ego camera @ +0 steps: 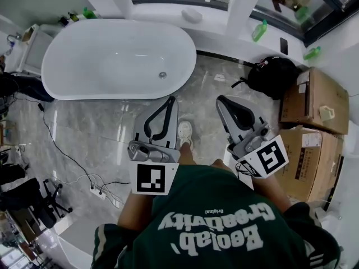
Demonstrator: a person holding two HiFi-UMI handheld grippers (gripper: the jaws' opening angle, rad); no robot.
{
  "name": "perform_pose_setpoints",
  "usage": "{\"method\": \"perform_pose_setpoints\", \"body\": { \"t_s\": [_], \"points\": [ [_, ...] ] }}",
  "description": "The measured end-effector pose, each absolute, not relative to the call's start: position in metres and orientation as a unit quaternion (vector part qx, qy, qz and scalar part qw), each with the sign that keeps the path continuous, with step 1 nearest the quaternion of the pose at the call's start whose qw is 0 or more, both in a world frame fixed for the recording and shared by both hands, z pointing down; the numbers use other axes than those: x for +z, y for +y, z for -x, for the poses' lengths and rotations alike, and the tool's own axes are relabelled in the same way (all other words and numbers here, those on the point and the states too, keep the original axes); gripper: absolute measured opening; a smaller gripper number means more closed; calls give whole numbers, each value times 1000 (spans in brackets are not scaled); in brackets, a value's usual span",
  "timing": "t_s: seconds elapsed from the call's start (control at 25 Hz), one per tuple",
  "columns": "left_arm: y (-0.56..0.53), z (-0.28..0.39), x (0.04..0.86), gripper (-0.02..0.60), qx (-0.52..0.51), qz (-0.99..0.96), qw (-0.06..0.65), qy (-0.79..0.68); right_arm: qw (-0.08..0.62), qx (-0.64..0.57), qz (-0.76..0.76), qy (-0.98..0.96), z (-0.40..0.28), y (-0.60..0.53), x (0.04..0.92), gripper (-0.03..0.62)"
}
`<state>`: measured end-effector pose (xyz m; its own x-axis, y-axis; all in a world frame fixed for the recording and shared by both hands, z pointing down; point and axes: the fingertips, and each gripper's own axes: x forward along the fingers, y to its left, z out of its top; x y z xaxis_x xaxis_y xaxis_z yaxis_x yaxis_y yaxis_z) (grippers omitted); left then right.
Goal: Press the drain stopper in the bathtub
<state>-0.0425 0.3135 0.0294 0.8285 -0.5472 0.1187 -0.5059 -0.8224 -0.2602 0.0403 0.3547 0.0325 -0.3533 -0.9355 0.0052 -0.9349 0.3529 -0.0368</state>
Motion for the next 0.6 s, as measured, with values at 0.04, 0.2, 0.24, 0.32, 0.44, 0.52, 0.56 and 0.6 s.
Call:
{"method": "perform_pose_setpoints", "body": {
  "t_s": [0.04,0.2,0.24,0.32,0.44,0.52,0.56,0.6],
  "points": [
    [300,42,29,5,-93,948,114,282,6,-15,571,821,-42,343,33,12],
    [254,37,22,5,-82,951,113,276,-1,-13,579,815,-42,302,28,12],
    [245,35,22,5,-82,953,109,271,-2,-12,582,813,-43,293,27,12],
    [227,30,19,5,-76,956,112,262,-1,-12,591,807,-48,277,25,12],
    [202,26,20,5,-74,959,105,253,-3,-14,601,799,-51,256,26,12],
    [188,27,23,5,-78,959,104,251,-3,-14,608,794,-52,245,25,12],
    [182,26,24,5,-78,958,113,252,-3,-14,611,791,-53,240,26,12],
    [178,25,23,5,-78,955,130,255,-5,-16,614,789,-55,237,27,11]
  ]
}}
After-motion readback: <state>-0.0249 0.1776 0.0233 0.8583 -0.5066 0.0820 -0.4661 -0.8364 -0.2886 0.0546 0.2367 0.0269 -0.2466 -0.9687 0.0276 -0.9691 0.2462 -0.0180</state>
